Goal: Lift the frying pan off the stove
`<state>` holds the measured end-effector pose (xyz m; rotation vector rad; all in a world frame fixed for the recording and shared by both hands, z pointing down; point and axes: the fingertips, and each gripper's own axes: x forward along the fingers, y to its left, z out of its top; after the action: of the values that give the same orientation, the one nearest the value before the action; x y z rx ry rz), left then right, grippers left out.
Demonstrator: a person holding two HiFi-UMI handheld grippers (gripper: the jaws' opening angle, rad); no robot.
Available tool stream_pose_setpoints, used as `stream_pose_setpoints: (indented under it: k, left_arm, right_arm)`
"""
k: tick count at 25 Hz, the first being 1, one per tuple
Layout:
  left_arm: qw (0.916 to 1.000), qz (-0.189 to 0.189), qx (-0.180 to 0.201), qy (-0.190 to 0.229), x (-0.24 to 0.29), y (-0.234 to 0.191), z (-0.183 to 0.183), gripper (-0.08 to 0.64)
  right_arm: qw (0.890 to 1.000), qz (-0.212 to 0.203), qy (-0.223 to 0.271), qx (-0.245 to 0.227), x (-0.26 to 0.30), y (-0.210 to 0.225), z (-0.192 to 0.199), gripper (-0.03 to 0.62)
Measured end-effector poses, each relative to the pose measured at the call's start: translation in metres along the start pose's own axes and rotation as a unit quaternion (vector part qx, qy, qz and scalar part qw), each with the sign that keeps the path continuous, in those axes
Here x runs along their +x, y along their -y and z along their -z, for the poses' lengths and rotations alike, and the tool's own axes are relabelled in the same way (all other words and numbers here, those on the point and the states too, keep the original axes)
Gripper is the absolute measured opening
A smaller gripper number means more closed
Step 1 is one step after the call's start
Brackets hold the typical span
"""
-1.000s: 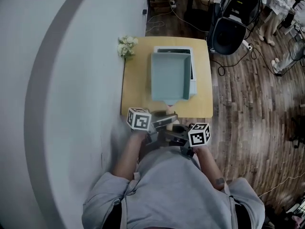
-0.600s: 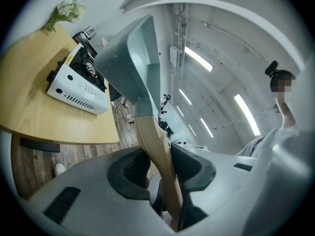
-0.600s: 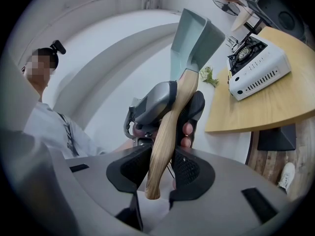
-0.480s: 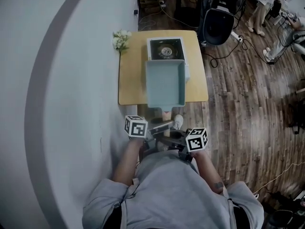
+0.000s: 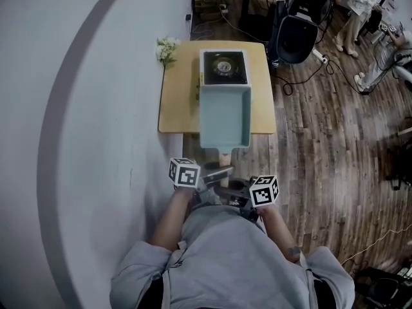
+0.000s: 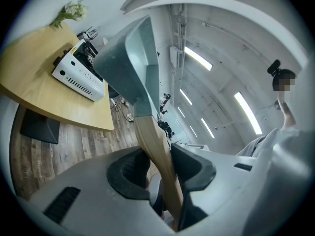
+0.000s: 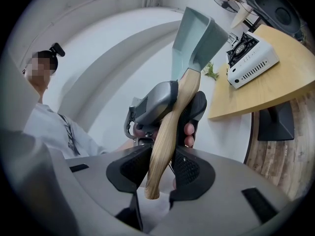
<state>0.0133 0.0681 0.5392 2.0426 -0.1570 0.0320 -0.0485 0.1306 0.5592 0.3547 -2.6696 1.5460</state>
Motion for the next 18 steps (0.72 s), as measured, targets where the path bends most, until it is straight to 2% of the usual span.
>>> stream_pose_setpoints:
  k: [7,18]
  left_arm:
    - [0.9998,-0.008,0.0,0.018,0.009,0.018,0.011,0.129]
    - [0.9995,0.002,0.001,0.03,0.018,0.027,0.011,0.128]
  right_arm:
    - [1.0,-0.01,-0.016,-0.004,-0.018,-0.015,0.01,0.121]
    - [1.0,-0.021,-0.002,-0.006,-0.031,-0.019,0.009,0.117]
